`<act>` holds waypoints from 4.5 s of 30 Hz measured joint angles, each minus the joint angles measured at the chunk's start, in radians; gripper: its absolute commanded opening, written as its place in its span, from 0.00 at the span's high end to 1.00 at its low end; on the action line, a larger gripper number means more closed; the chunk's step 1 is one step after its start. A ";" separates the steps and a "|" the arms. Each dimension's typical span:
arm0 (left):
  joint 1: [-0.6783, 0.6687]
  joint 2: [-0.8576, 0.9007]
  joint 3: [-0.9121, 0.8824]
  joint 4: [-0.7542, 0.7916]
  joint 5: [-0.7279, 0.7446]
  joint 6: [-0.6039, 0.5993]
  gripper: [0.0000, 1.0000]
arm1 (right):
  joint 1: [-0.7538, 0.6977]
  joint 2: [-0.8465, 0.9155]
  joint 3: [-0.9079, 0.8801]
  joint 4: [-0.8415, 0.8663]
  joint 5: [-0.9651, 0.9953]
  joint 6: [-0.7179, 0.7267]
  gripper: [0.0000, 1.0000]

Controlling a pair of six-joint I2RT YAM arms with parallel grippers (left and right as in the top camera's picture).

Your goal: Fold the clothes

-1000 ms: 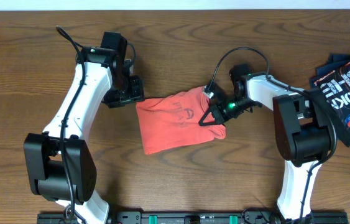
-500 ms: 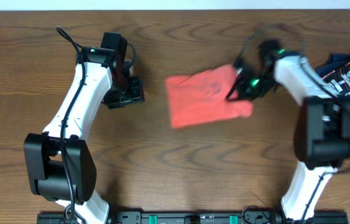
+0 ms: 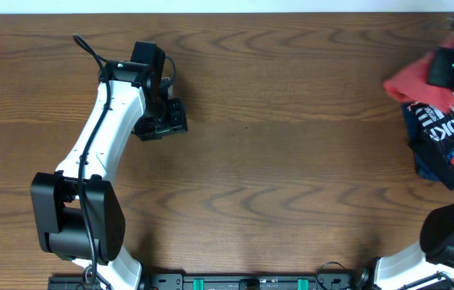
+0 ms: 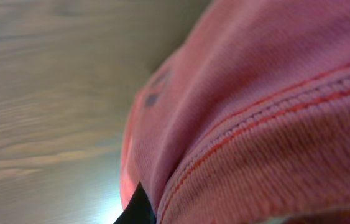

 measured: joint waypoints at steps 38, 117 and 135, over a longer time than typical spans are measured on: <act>0.000 0.000 0.000 -0.018 0.000 0.000 0.38 | -0.451 0.005 -0.008 -0.039 -0.069 0.097 0.33; 0.034 -1.280 -0.483 0.104 -0.192 0.183 0.02 | 0.242 -1.254 -0.938 -0.071 0.026 0.077 0.01; 0.034 -1.281 -0.485 0.102 -0.192 0.183 0.02 | 0.242 -1.506 -1.269 0.468 -0.067 0.024 0.01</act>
